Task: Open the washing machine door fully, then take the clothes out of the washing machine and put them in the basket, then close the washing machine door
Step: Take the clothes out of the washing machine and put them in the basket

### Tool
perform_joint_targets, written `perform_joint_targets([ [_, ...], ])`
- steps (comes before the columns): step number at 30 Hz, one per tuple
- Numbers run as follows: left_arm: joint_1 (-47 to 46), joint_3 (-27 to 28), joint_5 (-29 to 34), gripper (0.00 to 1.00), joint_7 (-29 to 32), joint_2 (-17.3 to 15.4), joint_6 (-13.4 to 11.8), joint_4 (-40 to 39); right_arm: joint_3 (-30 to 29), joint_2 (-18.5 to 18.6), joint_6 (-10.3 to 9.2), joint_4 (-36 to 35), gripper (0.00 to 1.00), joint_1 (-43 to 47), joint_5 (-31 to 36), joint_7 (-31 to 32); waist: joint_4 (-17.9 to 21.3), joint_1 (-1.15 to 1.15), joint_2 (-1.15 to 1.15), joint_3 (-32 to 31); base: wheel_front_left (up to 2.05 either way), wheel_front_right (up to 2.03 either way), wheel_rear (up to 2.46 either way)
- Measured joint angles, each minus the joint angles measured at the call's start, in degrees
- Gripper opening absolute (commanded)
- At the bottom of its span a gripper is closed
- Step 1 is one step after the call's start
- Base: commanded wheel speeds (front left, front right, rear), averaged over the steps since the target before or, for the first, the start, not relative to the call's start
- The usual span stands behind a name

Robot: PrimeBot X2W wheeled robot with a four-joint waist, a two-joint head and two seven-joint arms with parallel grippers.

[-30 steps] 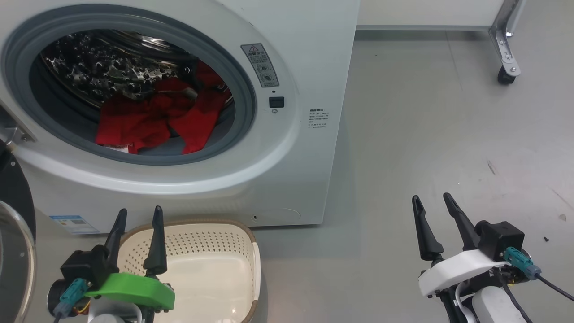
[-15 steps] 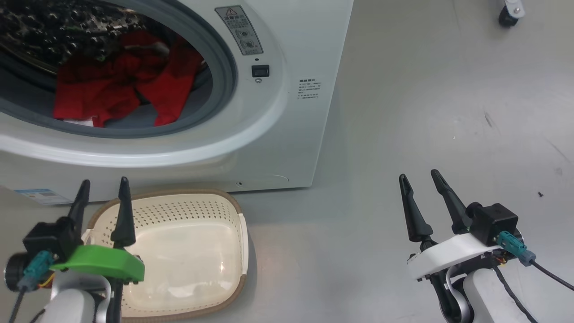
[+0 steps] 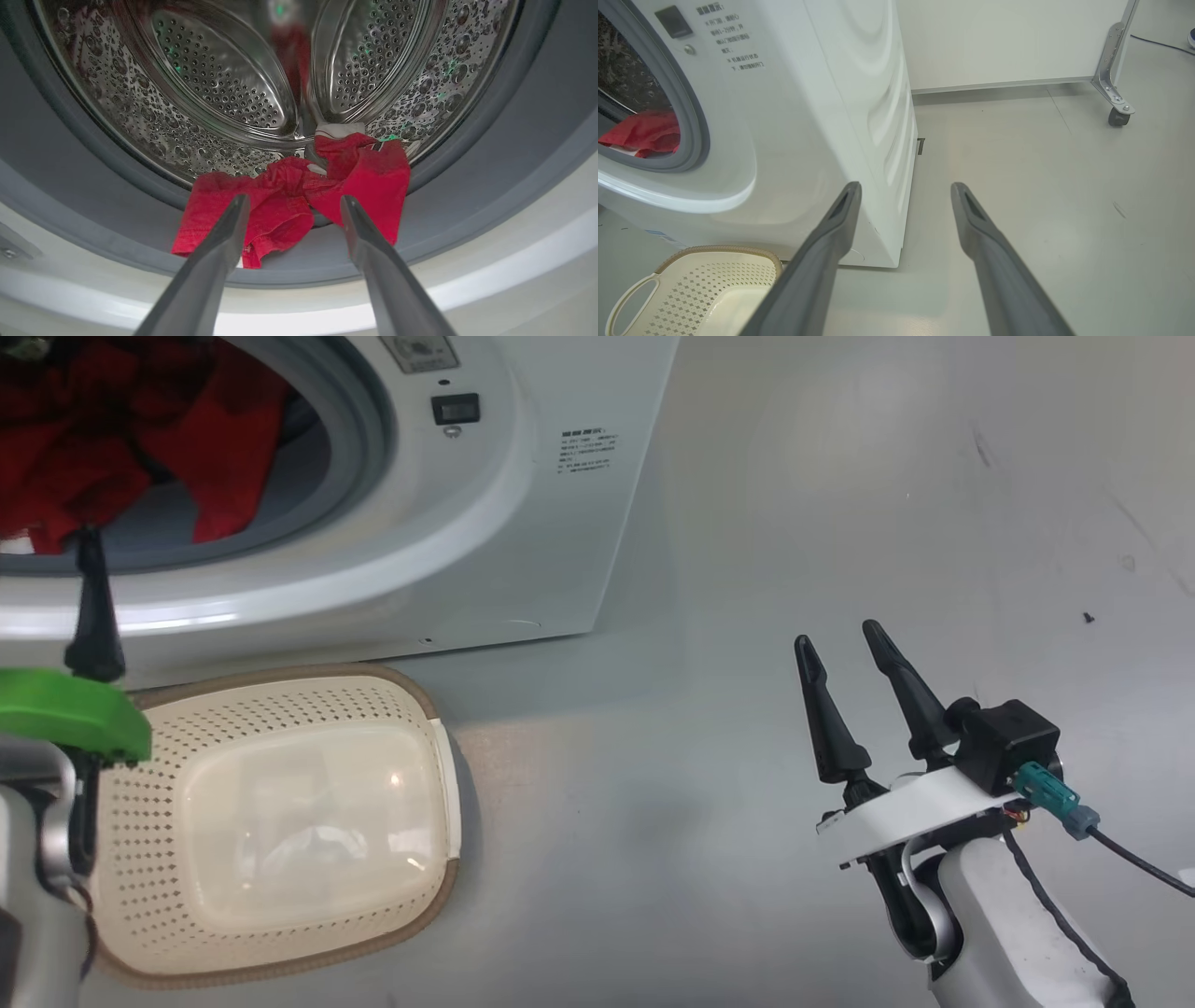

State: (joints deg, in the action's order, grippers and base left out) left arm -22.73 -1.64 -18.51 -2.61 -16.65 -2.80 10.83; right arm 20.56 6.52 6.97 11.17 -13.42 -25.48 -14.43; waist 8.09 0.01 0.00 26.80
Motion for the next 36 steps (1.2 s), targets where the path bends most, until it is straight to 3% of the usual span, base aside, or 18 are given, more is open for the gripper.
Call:
perform_joint_targets([
  [18, -13.87, -0.18, 6.62, 1.0, 12.11, -8.32, -1.53, 10.37, 1.57, -1.34, 0.01, 1.33, 1.0, -3.23, -0.21, -0.01, 6.35, 0.0, 0.0, 7.48, 0.0, 0.0, 0.0],
  [36, -24.79, -0.2, 9.27, 1.0, 19.18, -10.38, -2.5, 19.96, 2.49, -2.03, 0.02, 1.91, 1.0, -4.52, -0.31, -0.01, 7.78, 0.0, 0.0, 9.41, 0.0, 0.0, 0.0],
])
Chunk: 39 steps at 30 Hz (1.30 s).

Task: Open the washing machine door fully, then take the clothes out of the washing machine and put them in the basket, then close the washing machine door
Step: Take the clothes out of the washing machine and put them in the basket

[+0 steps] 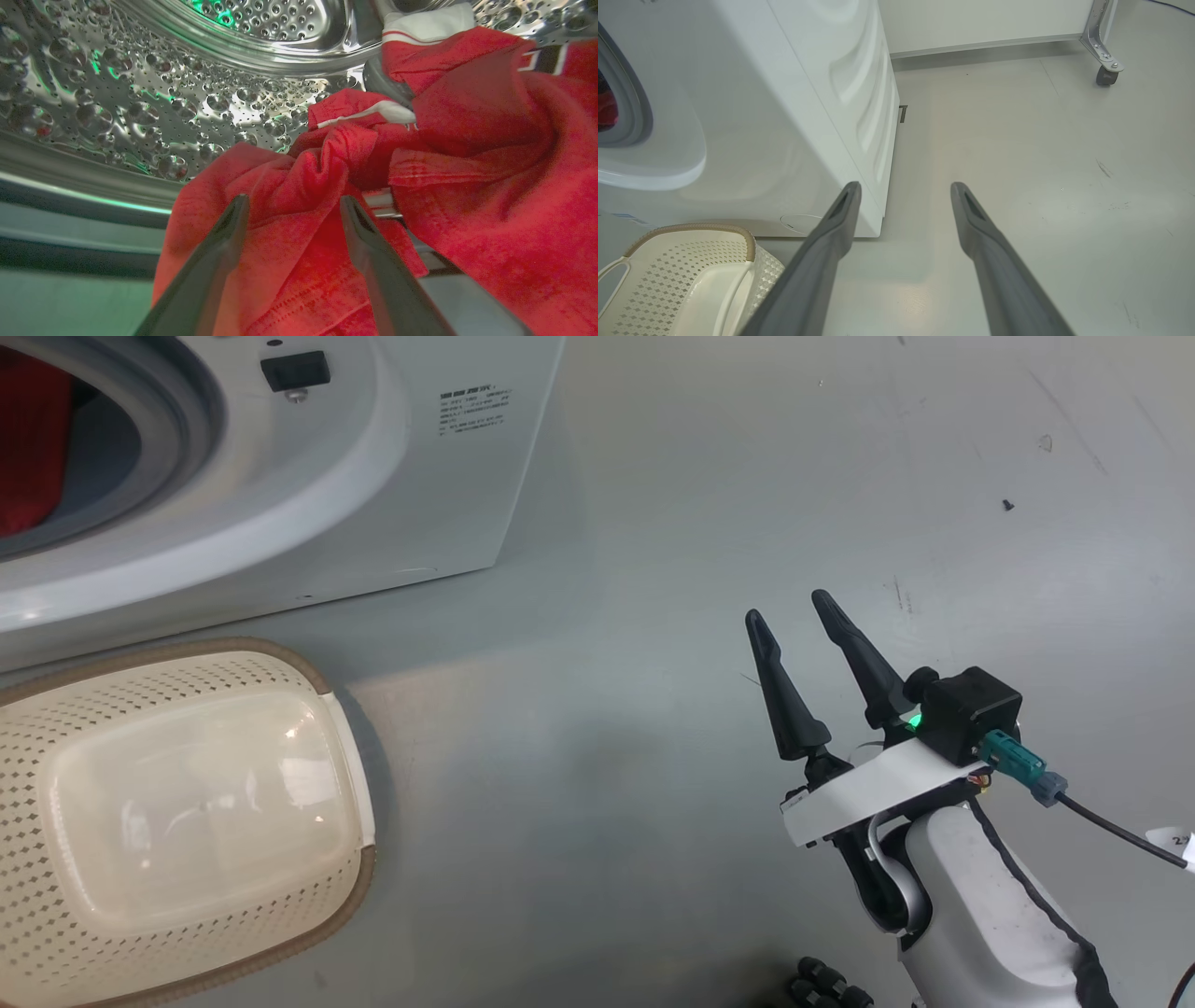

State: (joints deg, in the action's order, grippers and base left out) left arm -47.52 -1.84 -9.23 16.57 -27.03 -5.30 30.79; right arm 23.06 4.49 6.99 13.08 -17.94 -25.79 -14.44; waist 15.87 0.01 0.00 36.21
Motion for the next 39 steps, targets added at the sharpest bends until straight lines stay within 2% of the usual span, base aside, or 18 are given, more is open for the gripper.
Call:
perform_joint_targets([
  [5, -2.34, 1.89, -1.78, 1.0, 2.44, 0.24, -0.22, 2.32, 0.78, -0.03, 0.0, -0.05, 1.0, -0.8, -0.33, 0.0, 0.23, 0.0, 0.0, 0.55, 0.0, 0.0, 0.0],
  [11, -4.25, 1.51, -1.88, 1.0, 4.61, 0.59, -0.31, 4.95, 0.77, -0.08, 0.0, -0.08, 1.0, -1.09, -0.33, 0.0, 0.53, 0.0, 0.0, 1.22, 0.0, 0.0, 0.0],
  [28, -7.8, 0.21, -0.67, 1.0, 6.13, 0.79, -0.45, 8.59, 0.83, -0.11, 0.0, -0.15, 1.0, -1.92, -0.41, 0.0, 0.6, -0.01, 0.0, 2.04, 0.0, 0.0, 0.0],
  [29, -7.89, 0.22, -0.67, 0.98, 6.13, 0.88, -0.46, 8.79, 0.83, -0.11, 0.0, -0.15, 1.0, -1.96, -0.42, 0.0, 0.58, -0.01, 0.0, 2.05, 0.0, 0.0, 0.0],
  [30, -8.11, 0.26, -0.67, 0.43, 6.15, 0.93, -0.46, 9.07, 0.83, -0.11, 0.0, -0.16, 1.0, -1.99, -0.42, 0.0, 0.55, -0.01, 0.0, 2.05, 0.0, 0.0, 0.0],
  [31, -8.34, 0.31, -0.67, 0.0, 6.25, 0.96, -0.47, 9.29, 0.82, -0.11, 0.0, -0.16, 1.0, -2.01, -0.42, 0.0, 0.52, -0.01, 0.0, 2.04, 0.0, 0.0, 0.0],
  [39, -8.64, 0.22, -0.68, 0.0, 5.39, 1.78, -0.49, 10.32, 0.63, -0.11, 0.0, -0.1, 1.0, -2.2, -0.42, 0.0, 0.17, -0.01, 0.0, 1.73, 0.0, 0.0, 0.0],
])
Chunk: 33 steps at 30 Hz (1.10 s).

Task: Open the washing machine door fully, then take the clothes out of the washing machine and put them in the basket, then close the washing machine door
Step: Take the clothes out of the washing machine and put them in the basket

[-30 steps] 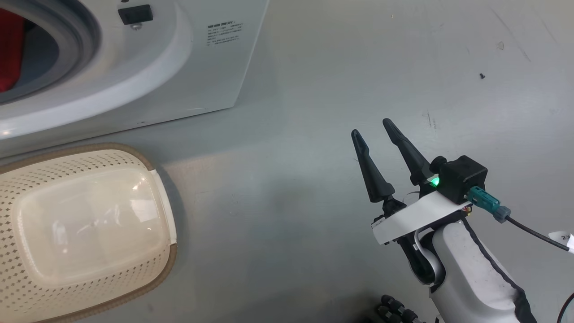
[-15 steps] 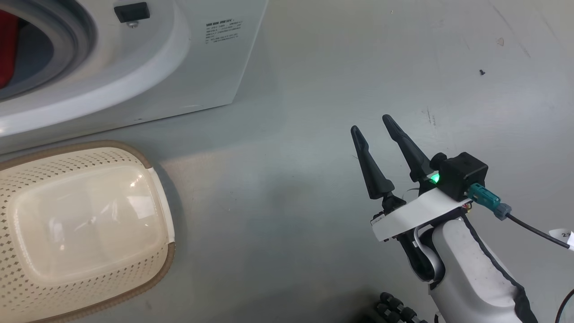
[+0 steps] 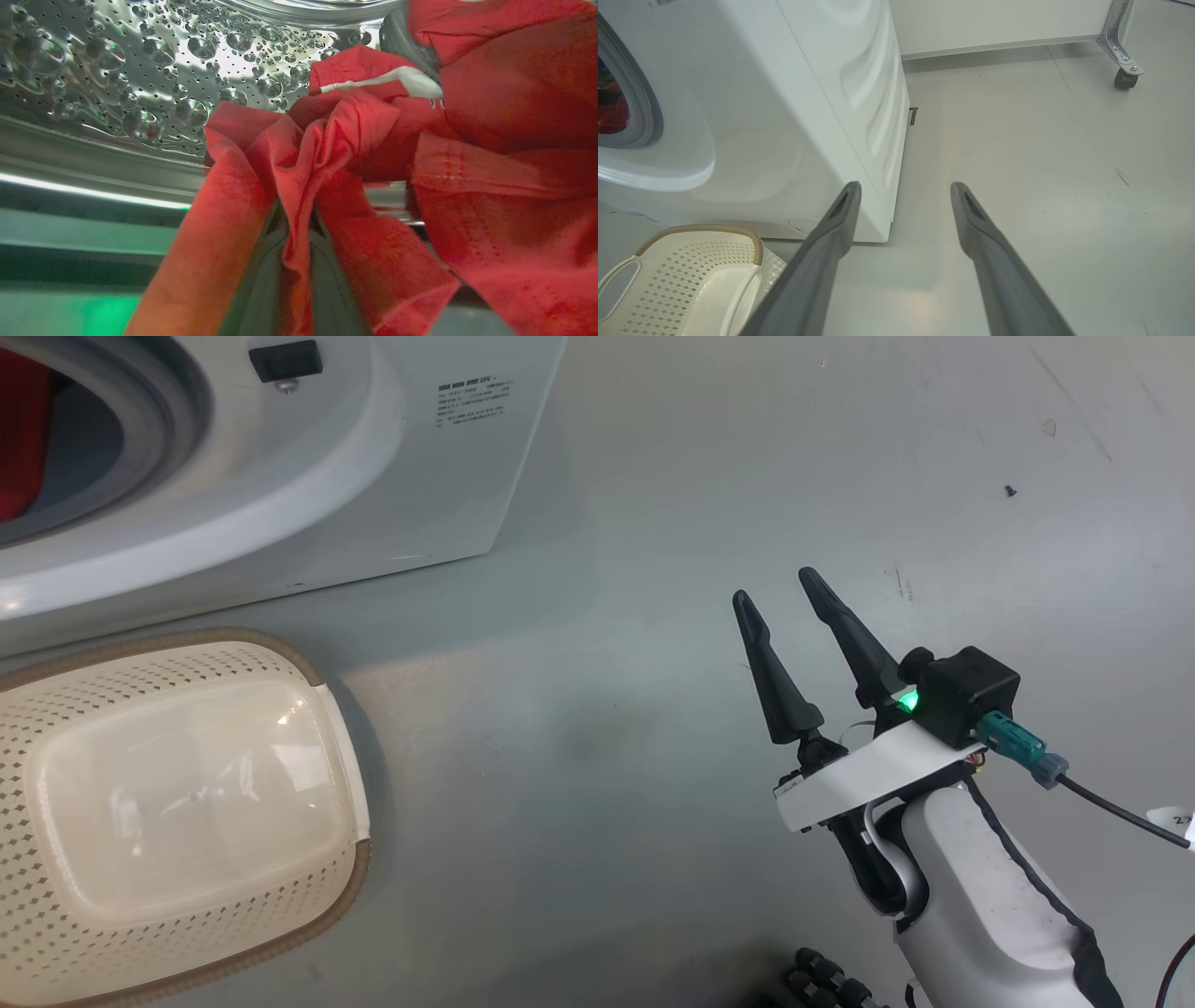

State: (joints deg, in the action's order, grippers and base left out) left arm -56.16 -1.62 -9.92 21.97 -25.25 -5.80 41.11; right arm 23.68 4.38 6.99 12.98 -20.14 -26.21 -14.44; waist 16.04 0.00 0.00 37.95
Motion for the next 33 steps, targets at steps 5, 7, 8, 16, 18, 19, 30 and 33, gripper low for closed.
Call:
perform_joint_targets([
  [5, 0.07, -0.18, -0.09, 0.0, -1.46, 1.29, -0.01, 1.49, -0.27, 0.04, 0.0, 0.31, 1.0, -0.13, 0.0, 0.0, -0.32, 0.0, 0.0, -0.92, 0.0, 0.0, 0.0],
  [7, 0.14, -0.21, -0.13, 0.0, -2.04, 1.77, -0.01, 2.1, -0.42, 0.08, 0.0, 0.41, 1.0, -0.14, 0.0, 0.0, -0.47, 0.0, 0.0, -1.41, 0.0, 0.0, 0.0],
  [8, 0.19, -0.23, -0.24, 0.0, -2.46, 2.03, -0.01, 2.34, -0.48, 0.13, 0.0, 0.44, 1.0, -0.14, 0.0, 0.0, -0.56, 0.0, 0.0, -1.68, 0.0, 0.0, 0.0],
  [16, 1.18, -0.87, -1.26, 0.0, -5.72, 4.65, 0.99, 3.91, -1.24, 0.85, 0.0, 1.03, 1.0, -0.14, 0.01, 0.0, -1.55, 0.0, 0.0, -4.3, 0.0, 0.0, 0.0],
  [18, 1.6, -1.26, -1.31, 0.0, -6.69, 5.31, 1.23, 4.3, -1.37, 1.1, 0.0, 1.25, 1.0, -0.14, 0.02, 0.0, -1.91, 0.0, 0.0, -5.05, 0.0, 0.0, 0.0],
  [19, 1.81, -1.45, -1.52, 0.0, -7.12, 5.61, 1.63, 4.38, -1.41, 1.18, 0.0, 1.32, 1.0, -0.14, 0.03, 0.0, -2.1, 0.0, 0.0, -5.45, 0.0, 0.0, 0.0],
  [30, 4.83, -3.24, -2.25, 0.0, -12.46, 9.21, 4.56, 6.08, -1.92, 2.16, 0.0, 2.37, 1.0, 0.75, 0.2, 0.0, -4.39, 0.0, 0.0, -9.98, 0.0, 0.0, 0.0],
  [33, 6.0, -3.86, -2.54, 0.0, -14.35, 10.59, 5.59, 6.34, -2.08, 2.53, 0.0, 2.72, 1.0, 1.29, 0.26, 0.0, -5.2, 0.0, 0.0, -11.51, 0.0, 0.0, 0.0],
])
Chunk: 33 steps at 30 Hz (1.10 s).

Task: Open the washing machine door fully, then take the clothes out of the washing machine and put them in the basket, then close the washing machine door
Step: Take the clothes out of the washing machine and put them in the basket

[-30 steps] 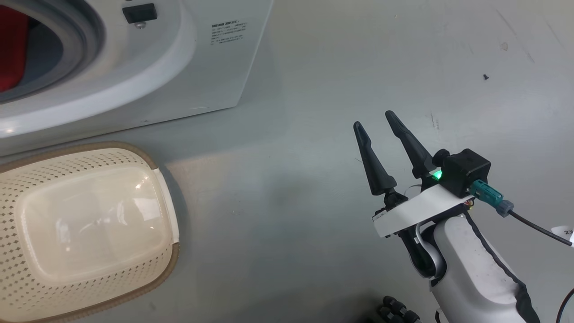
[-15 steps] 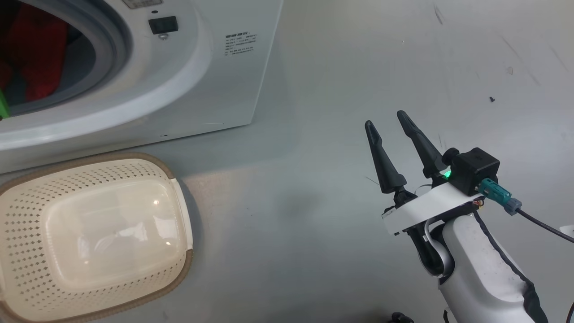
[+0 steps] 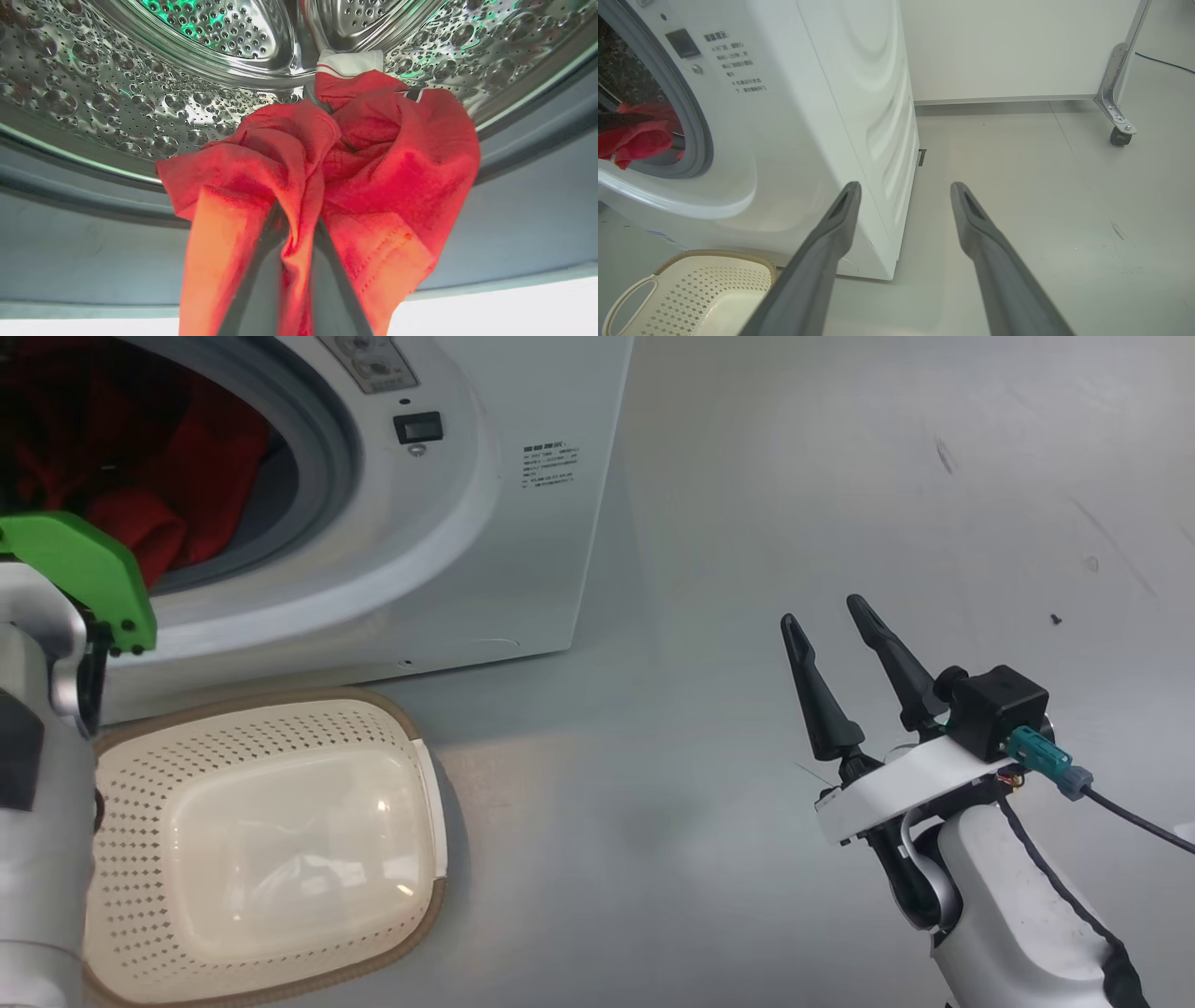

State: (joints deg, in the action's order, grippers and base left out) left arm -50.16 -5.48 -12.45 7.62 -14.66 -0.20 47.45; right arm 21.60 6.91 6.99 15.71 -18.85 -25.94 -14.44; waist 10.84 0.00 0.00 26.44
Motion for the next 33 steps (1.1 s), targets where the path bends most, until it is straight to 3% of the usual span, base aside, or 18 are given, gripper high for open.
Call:
perform_joint_targets([
  [14, 7.59, 0.11, -2.66, 0.0, -8.48, 2.55, 3.5, 0.22, -0.71, 0.42, 0.0, 1.55, 1.0, 4.2, 0.29, 0.0, -4.16, 0.0, 0.0, -8.02, 0.0, 0.0, 0.0],
  [33, 17.82, 0.89, -4.21, 0.0, -15.49, 2.75, 5.06, -3.24, -0.03, 0.03, 0.0, 2.21, 1.0, 8.65, 0.29, 0.0, -6.25, 0.0, 0.0, -15.86, 0.0, 0.0, 0.0],
])
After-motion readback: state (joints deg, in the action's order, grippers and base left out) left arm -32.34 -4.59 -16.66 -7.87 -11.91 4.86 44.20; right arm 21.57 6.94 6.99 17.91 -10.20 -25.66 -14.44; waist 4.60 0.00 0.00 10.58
